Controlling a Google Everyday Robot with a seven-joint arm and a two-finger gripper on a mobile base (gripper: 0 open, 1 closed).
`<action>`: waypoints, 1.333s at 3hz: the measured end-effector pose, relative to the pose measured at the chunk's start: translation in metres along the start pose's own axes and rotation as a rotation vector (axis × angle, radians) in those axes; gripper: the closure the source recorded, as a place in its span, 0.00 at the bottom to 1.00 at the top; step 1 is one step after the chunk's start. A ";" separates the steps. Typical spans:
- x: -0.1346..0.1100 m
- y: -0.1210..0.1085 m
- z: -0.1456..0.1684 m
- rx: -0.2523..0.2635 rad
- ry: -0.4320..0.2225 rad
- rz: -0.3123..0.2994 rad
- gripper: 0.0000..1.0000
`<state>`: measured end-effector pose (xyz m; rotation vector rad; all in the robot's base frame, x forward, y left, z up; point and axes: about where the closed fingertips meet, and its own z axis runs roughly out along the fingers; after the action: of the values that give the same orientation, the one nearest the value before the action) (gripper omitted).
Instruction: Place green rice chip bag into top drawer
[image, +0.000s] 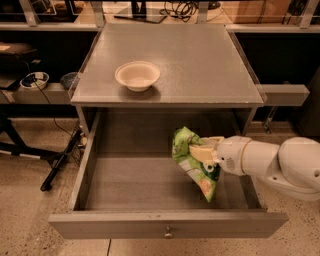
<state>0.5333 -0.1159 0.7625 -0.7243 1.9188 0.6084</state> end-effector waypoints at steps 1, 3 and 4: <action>0.022 -0.001 0.007 0.015 0.014 0.029 1.00; 0.063 -0.003 0.021 0.021 0.092 0.076 1.00; 0.064 -0.004 0.022 0.021 0.094 0.077 0.73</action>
Offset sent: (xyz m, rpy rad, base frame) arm -0.0094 -0.0064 -0.0728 -0.0292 0.1081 -0.0716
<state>0.5262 -0.1182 0.6955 -0.6788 2.0446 0.6098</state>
